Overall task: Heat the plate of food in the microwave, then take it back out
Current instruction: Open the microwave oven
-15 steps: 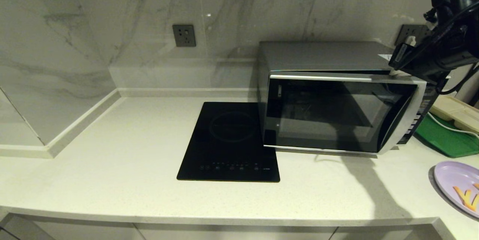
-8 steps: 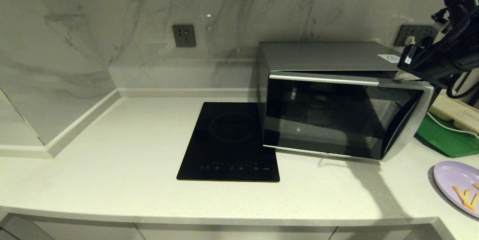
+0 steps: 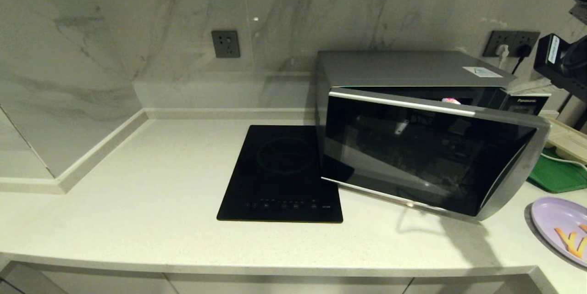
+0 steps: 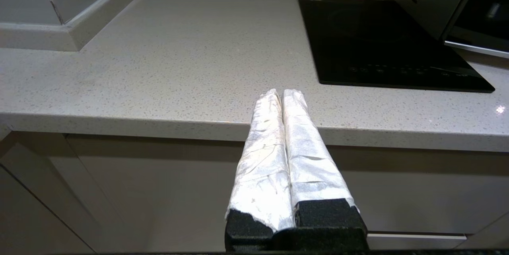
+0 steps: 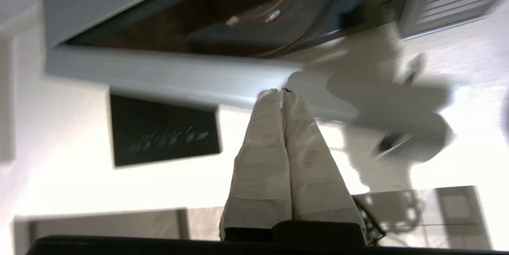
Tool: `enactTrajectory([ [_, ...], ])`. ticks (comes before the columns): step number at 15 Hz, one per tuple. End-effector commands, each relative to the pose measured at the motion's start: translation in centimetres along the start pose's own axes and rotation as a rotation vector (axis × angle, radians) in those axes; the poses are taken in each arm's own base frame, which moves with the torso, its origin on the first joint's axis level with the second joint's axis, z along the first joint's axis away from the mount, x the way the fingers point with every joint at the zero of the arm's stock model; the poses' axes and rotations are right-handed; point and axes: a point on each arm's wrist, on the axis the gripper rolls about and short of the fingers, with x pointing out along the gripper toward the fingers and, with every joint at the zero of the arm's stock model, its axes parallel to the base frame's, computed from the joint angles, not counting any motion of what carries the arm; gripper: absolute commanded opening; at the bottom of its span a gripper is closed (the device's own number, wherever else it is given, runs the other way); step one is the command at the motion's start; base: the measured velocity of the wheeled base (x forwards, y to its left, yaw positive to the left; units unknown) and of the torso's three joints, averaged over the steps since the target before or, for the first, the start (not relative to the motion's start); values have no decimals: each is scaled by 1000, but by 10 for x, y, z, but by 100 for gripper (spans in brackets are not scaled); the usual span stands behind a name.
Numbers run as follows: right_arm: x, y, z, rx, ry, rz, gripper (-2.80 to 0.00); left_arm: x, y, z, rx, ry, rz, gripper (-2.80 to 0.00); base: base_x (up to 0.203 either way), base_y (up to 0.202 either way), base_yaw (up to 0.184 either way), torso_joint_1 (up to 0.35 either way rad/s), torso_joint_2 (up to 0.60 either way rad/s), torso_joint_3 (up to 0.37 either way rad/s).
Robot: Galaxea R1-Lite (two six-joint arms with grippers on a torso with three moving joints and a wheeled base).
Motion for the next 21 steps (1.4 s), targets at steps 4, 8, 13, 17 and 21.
enactTrajectory([
  [4, 57, -26, 9, 50, 40, -169, -280, 0, 0, 0, -1, -1, 1, -280, 0, 0, 0, 0, 0, 0],
  [8, 61, -30, 10, 56, 50, -178, -280, 0, 0, 0, -1, -1, 1, -280, 0, 0, 0, 0, 0, 0],
  [13, 30, -30, -12, -108, 119, -110, -280, 0, 0, 0, -1, -1, 1, -280, 0, 0, 0, 0, 0, 0],
  [17, 4, -33, -44, -298, 241, -6, -280, 0, 0, 0, -1, -2, 0, -280, 0, 0, 0, 0, 0, 0],
  [21, -13, -32, -65, -450, 286, 146, -280, 0, 0, 0, -1, -1, 1, -280, 0, 0, 0, 0, 0, 0],
])
